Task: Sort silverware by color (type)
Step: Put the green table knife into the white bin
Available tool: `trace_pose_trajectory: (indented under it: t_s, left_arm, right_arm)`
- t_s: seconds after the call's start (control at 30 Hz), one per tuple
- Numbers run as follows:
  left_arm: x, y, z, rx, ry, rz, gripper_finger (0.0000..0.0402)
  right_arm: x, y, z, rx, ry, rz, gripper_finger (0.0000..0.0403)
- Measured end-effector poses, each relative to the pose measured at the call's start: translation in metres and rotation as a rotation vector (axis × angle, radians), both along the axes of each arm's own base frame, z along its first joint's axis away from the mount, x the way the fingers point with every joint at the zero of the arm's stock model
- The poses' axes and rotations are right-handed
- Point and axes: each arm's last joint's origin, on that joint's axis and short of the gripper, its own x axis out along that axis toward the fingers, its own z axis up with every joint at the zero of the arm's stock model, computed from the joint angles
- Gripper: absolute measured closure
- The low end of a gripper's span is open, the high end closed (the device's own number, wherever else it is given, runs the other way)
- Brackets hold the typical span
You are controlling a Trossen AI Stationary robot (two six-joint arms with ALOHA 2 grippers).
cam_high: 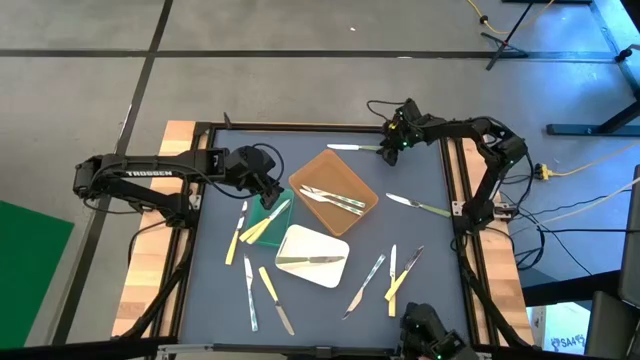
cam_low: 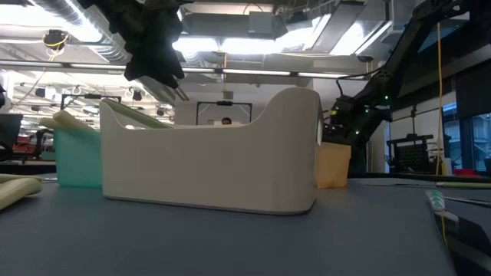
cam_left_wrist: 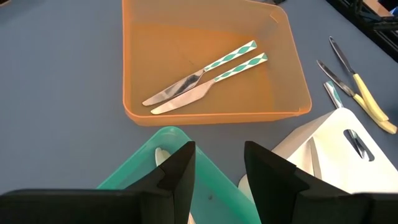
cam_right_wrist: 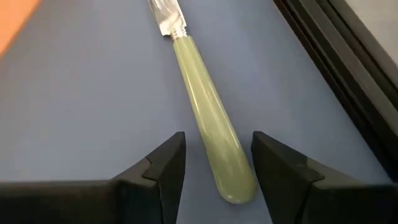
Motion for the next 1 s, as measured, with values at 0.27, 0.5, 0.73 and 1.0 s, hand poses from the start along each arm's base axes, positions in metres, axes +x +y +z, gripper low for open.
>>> trace_pose_trajectory:
  t_s: [0.27, 0.5, 0.73, 1.0]
  left_arm:
    - [0.000, 0.000, 0.000, 0.000, 0.000, -0.001, 0.0269]
    - [0.000, 0.000, 0.000, 0.001, 0.001, -0.002, 0.0269]
    - [0.000, 0.000, 0.000, 0.002, 0.000, -0.003, 0.0269]
    - [0.000, 0.000, 0.000, 0.001, 0.000, -0.002, 0.0269]
  right_arm:
    - [0.012, 0.007, 0.000, -0.073, 0.036, 0.045, 0.0223]
    - [0.023, 0.008, 0.003, -0.042, -0.145, 0.144, 0.0223]
    - [0.031, 0.013, -0.001, -0.072, -0.105, 0.145, 0.0223]
    - [0.046, 0.023, 0.000, -0.122, -0.078, 0.154, 0.0223]
